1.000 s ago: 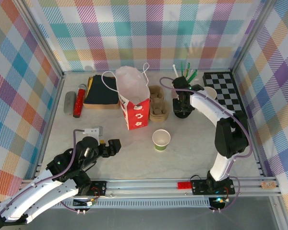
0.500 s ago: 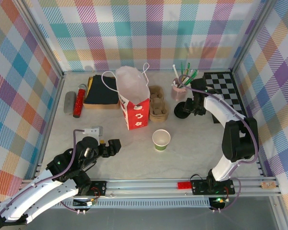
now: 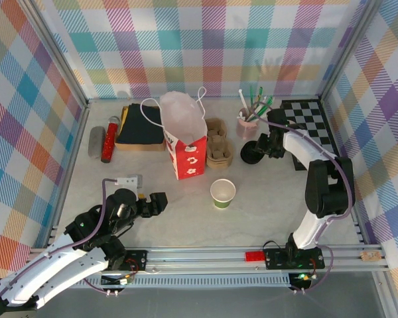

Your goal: Pack the takeout coffee

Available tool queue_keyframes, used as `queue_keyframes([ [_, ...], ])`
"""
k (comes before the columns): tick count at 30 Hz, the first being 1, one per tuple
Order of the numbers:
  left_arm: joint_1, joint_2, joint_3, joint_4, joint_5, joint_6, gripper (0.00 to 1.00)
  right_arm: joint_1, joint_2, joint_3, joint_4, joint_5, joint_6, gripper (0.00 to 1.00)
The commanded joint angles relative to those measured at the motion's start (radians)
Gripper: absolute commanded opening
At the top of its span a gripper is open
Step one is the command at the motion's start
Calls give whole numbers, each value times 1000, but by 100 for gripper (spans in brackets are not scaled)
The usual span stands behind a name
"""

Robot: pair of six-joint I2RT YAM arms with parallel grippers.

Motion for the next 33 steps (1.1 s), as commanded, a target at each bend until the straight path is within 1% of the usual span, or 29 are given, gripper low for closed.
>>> queue_keyframes([
  [1,1,-2,6,-18,-10,8,93,-8,27,-8,31,-24,19,45],
  [9,1,-2,3,-23,-13,7,93,-16,70,-3,51,-28,23,42],
  [22,1,-2,-2,-20,-15,7,93,-17,49,-28,64,-20,19,38],
  [25,1,-2,0,-21,-15,6,93,-17,46,-27,62,-17,17,35],
  [29,1,-5,4,-28,-20,7,93,-17,49,-23,59,-11,15,29],
  [33,1,-13,5,-37,-23,8,93,-17,54,-14,56,-11,12,25],
])
